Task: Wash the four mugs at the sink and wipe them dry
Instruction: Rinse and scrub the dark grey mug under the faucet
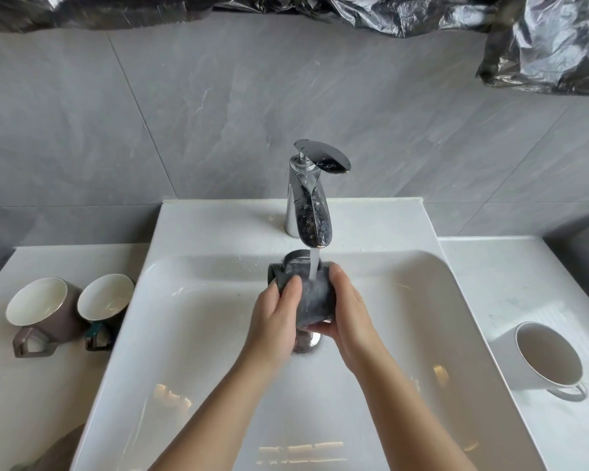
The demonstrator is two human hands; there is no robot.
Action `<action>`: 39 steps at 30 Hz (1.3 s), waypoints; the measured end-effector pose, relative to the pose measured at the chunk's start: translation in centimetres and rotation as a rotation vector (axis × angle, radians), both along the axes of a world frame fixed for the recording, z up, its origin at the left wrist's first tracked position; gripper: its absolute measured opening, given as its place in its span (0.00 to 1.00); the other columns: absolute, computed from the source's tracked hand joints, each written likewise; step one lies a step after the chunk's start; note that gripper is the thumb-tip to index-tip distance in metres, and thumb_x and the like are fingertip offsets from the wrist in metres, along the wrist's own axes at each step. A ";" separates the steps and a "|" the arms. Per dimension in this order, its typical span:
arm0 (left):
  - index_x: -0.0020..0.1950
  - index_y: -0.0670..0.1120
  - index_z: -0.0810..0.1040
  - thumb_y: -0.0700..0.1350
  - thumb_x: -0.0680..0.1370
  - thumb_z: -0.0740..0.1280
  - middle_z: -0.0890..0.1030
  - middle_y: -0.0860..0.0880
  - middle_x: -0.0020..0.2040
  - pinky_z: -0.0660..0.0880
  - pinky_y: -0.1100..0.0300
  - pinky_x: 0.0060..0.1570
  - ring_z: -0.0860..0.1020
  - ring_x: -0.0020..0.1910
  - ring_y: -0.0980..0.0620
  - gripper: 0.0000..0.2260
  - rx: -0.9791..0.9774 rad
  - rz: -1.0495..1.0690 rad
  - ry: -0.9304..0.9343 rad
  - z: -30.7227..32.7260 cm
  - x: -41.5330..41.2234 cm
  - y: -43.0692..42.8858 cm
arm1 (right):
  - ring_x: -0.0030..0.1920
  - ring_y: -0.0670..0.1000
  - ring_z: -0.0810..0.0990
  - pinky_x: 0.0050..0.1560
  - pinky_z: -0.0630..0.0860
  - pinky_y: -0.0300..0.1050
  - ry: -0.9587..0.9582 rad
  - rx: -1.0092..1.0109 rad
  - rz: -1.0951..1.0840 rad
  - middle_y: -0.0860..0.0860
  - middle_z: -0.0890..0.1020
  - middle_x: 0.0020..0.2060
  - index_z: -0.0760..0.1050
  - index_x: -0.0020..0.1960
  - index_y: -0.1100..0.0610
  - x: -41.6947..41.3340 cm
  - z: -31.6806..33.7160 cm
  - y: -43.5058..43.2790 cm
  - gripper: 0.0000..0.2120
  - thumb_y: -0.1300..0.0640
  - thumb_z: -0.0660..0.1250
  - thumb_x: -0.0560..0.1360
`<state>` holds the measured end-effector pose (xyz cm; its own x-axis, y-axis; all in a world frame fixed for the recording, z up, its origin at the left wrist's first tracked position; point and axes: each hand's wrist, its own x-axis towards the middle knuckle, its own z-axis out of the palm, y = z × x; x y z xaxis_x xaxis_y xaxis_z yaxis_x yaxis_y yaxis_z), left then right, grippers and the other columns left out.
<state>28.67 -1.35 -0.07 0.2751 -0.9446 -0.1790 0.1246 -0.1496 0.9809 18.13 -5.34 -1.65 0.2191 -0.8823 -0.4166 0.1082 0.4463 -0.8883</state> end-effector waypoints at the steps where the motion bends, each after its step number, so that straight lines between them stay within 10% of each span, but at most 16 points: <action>1: 0.50 0.47 0.83 0.50 0.79 0.60 0.85 0.47 0.47 0.78 0.46 0.55 0.83 0.50 0.48 0.12 0.029 0.025 0.044 0.2 0.0 -0.3 | 0.54 0.53 0.84 0.52 0.82 0.58 0.025 -0.051 -0.004 0.55 0.84 0.55 0.78 0.61 0.53 -0.1 -0.4 0.2 0.17 0.46 0.55 0.83; 4: 0.47 0.46 0.85 0.48 0.83 0.58 0.86 0.43 0.46 0.77 0.38 0.54 0.83 0.47 0.44 0.16 0.157 0.072 0.221 0.6 -0.3 -1.0 | 0.59 0.48 0.80 0.63 0.77 0.54 0.062 -0.183 -0.024 0.48 0.82 0.57 0.73 0.66 0.48 -0.8 -1.0 0.4 0.20 0.44 0.60 0.75; 9: 0.57 0.40 0.81 0.53 0.82 0.58 0.84 0.38 0.51 0.74 0.38 0.59 0.82 0.52 0.38 0.20 0.320 0.078 0.441 0.9 -0.6 -1.6 | 0.51 0.41 0.81 0.52 0.77 0.38 0.049 -0.311 -0.080 0.41 0.84 0.47 0.76 0.62 0.45 -2.1 -1.0 0.4 0.18 0.47 0.63 0.72; 15: 0.45 0.50 0.79 0.57 0.73 0.62 0.80 0.55 0.34 0.74 0.55 0.39 0.78 0.34 0.54 0.13 -0.037 -0.247 -0.305 -0.6 -1.7 0.0 | 0.50 0.55 0.82 0.48 0.77 0.52 -0.219 -0.010 -0.208 0.59 0.83 0.55 0.79 0.58 0.51 -2.1 -1.4 0.2 0.15 0.48 0.57 0.80; 18: 0.50 0.43 0.81 0.57 0.78 0.62 0.82 0.45 0.41 0.72 0.57 0.38 0.78 0.39 0.47 0.19 0.044 -0.084 -0.011 -0.1 -1.2 0.0 | 0.56 0.54 0.82 0.55 0.77 0.55 -0.103 -0.156 -0.165 0.52 0.84 0.55 0.79 0.57 0.44 -1.8 -1.4 0.5 0.16 0.43 0.62 0.73; 24: 0.46 0.43 0.84 0.52 0.81 0.61 0.86 0.42 0.45 0.78 0.47 0.51 0.84 0.45 0.43 0.17 0.221 0.203 0.341 0.4 0.3 -0.6 | 0.58 0.37 0.79 0.55 0.73 0.30 0.017 -0.488 0.020 0.36 0.82 0.55 0.70 0.69 0.49 -1.6 -1.1 1.6 0.31 0.46 0.69 0.67; 28: 0.60 0.40 0.80 0.55 0.80 0.62 0.83 0.39 0.55 0.77 0.47 0.53 0.82 0.52 0.41 0.20 0.324 0.302 0.574 -0.1 1.0 -0.9 | 0.66 0.43 0.75 0.63 0.71 0.36 -0.040 -0.492 0.038 0.40 0.79 0.63 0.71 0.68 0.47 -1.1 -1.2 1.6 0.30 0.47 0.70 0.67; 31: 0.59 0.40 0.79 0.54 0.79 0.62 0.83 0.37 0.54 0.76 0.50 0.47 0.81 0.49 0.40 0.20 0.370 0.330 0.608 -0.6 0.8 -0.5 | 0.62 0.52 0.79 0.62 0.73 0.47 -0.182 -0.313 -0.020 0.51 0.82 0.59 0.78 0.62 0.48 -0.4 -0.9 1.6 0.17 0.53 0.67 0.73; 39: 0.47 0.43 0.81 0.52 0.80 0.63 0.85 0.44 0.39 0.77 0.54 0.39 0.83 0.36 0.47 0.14 0.304 0.359 0.549 -1.3 0.9 -0.9 | 0.57 0.47 0.81 0.49 0.77 0.36 -0.180 -0.144 -0.023 0.50 0.83 0.59 0.77 0.64 0.51 -0.1 -1.1 1.3 0.13 0.57 0.60 0.82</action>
